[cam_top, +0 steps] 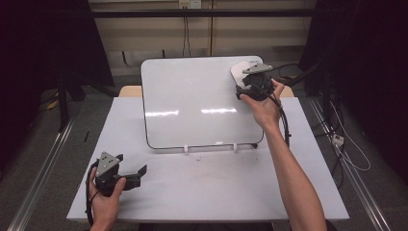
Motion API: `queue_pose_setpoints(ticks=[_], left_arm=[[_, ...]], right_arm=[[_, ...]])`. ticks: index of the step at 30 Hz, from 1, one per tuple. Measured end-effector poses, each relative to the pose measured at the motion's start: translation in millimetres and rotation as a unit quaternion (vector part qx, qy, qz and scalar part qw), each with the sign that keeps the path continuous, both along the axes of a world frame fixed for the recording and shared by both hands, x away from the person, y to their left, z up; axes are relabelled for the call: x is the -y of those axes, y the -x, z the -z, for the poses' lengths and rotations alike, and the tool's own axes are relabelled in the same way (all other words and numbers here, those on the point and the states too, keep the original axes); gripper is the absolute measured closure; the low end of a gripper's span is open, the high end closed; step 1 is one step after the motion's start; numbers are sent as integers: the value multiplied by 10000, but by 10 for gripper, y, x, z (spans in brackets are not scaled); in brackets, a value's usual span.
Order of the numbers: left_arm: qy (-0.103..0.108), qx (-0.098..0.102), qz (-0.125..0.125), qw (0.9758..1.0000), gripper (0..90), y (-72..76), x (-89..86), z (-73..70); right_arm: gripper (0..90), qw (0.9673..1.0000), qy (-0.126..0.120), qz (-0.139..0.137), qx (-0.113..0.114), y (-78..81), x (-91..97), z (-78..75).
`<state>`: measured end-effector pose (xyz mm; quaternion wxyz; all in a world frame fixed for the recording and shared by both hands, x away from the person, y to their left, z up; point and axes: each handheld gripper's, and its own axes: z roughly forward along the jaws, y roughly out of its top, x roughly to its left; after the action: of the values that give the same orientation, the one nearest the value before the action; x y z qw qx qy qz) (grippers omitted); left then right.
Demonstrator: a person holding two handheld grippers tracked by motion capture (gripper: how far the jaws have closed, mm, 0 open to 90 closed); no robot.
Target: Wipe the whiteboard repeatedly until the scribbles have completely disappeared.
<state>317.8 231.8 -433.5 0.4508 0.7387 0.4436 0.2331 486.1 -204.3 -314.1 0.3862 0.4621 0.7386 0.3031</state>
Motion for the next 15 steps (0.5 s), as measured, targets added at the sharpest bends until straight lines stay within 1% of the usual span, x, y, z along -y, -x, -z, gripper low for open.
queue_pose_setpoints(ticks=[2,4,6,10,15], left_arm=[[25,-13,-14,10000,51,-3,-6,6],[8,-22,-15,10000,51,-10,-11,9],[12,-21,-10,10000,51,-11,-6,8],[-7,5,20,10000,51,-8,0,0],[1,-7,14,10000,51,-6,-3,1]], right_arm=[[321,10000,15,-9,6,-10,-14,-11],[320,10000,55,-2,0,-17,-28,-14],[320,10000,53,-65,20,-13,-58,-12],[320,9995,181,-257,35,4,-184,19],[321,9981,347,-502,26,45,-397,79]])
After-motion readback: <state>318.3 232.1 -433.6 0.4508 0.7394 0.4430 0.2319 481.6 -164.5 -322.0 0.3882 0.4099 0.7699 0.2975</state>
